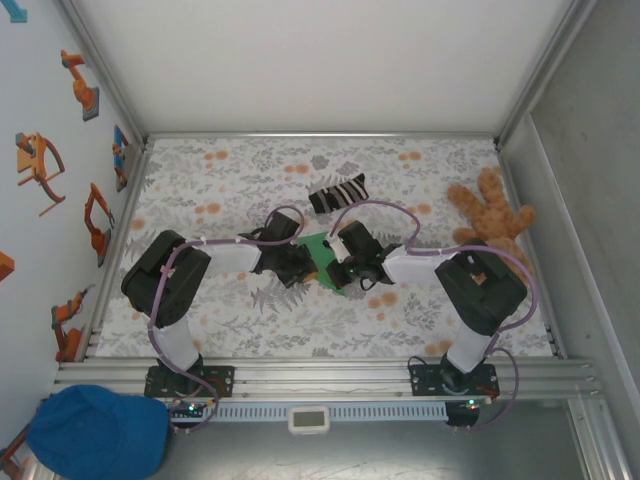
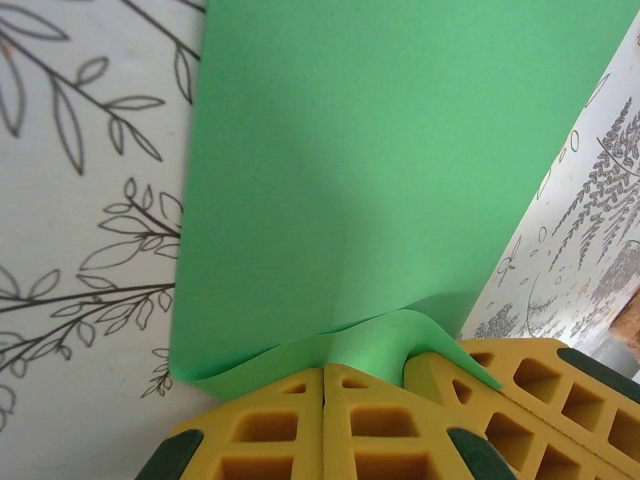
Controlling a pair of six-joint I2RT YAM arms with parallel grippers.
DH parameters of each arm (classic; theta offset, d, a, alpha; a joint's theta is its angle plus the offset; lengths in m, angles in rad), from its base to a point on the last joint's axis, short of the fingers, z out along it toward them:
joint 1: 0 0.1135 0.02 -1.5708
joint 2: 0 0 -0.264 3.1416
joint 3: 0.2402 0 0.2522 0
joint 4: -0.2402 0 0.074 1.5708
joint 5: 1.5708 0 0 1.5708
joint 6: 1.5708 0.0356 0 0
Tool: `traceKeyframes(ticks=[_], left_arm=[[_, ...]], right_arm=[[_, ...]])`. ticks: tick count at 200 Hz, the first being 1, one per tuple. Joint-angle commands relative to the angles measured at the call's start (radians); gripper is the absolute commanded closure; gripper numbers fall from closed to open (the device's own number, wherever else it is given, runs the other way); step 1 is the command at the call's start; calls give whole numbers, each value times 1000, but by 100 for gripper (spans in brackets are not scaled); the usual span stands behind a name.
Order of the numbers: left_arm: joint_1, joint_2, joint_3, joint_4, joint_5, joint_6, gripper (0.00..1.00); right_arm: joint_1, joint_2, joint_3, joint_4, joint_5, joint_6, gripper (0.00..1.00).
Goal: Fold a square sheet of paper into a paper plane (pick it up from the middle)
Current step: Third fold the triangle at the center of the table.
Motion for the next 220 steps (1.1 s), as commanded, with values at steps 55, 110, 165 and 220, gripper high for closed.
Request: traceKeyframes(ticks=[55, 110, 165, 220], left_arm=[[-3, 59, 2, -144, -55, 17, 97], [-3, 59, 6, -155, -63, 17, 97], [-2, 60, 6, -156, -69, 19, 97], [-2, 66, 11, -161, -79, 14, 97]], right_arm=[[-14, -49, 63, -66, 5, 53, 100], [-72, -235, 66, -205, 74, 156, 72], [-79, -250, 88, -326, -122, 201, 70], [-73, -120, 118, -301, -294, 234, 94]])
